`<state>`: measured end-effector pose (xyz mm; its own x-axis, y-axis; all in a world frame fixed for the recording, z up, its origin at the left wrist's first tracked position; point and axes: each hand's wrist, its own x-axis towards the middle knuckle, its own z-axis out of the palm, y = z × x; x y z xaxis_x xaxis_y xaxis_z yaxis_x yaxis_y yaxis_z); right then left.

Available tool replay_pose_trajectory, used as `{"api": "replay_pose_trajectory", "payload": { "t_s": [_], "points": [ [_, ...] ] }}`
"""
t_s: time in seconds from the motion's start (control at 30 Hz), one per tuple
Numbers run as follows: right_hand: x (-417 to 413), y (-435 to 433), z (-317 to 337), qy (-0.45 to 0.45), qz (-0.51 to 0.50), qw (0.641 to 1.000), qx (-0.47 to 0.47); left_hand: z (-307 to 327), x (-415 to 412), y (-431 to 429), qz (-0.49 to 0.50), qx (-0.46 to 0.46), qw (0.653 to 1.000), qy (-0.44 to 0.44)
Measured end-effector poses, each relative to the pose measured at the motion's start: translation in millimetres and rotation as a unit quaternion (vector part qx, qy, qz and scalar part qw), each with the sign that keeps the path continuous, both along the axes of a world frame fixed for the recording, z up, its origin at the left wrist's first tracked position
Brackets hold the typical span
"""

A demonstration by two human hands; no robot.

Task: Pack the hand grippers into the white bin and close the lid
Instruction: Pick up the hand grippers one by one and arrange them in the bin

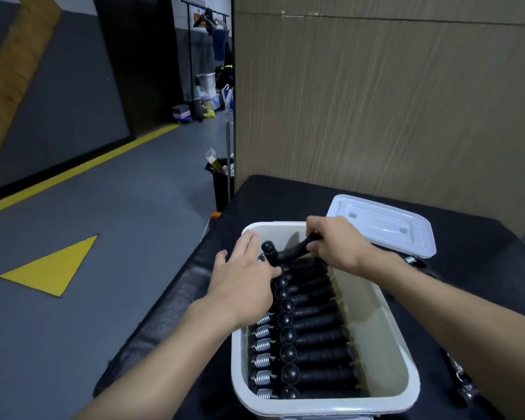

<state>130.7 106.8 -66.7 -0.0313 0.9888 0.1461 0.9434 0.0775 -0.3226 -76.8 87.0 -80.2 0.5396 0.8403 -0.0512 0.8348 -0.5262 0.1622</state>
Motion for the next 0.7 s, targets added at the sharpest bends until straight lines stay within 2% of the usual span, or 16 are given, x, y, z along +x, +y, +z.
{"api": "replay_pose_trajectory", "payload": {
  "t_s": [0.07, 0.1, 0.17, 0.27, 0.33, 0.5, 0.63, 0.7],
  "points": [
    [5, 1, 4, 0.019, -0.002, 1.0, 0.004, 0, 1, 0, 0.001, -0.004, 1.0, 0.0],
    [6, 0, 2, -0.002, 0.0, 1.0, -0.003, 0, 2, 0, 0.0, -0.003, 1.0, 0.002],
    [5, -3, -5, -0.089, 0.014, 0.996, -0.015, 0, 2, -1, 0.001, -0.001, 1.0, 0.011],
    [0, -3, -6, -0.261, 0.06, 0.963, 0.01, 1, 2, -1, -0.007, -0.003, 1.0, 0.028],
    [-3, -2, 2, -0.318, 0.081, 0.944, 0.008, 2, 1, -1, -0.013, -0.003, 0.999, 0.035],
    [-3, 0, 1, -0.341, 0.111, 0.933, -0.028, -4, 3, 1, -0.006, 0.025, 0.999, -0.022],
    [0, 4, -8, -0.298, 0.093, 0.949, -0.036, -6, 3, 5, -0.009, 0.04, 0.999, -0.009],
    [4, 3, -12, -0.234, 0.087, 0.968, -0.031, -6, 2, 4, -0.005, 0.032, 0.999, -0.035]
  ]
}}
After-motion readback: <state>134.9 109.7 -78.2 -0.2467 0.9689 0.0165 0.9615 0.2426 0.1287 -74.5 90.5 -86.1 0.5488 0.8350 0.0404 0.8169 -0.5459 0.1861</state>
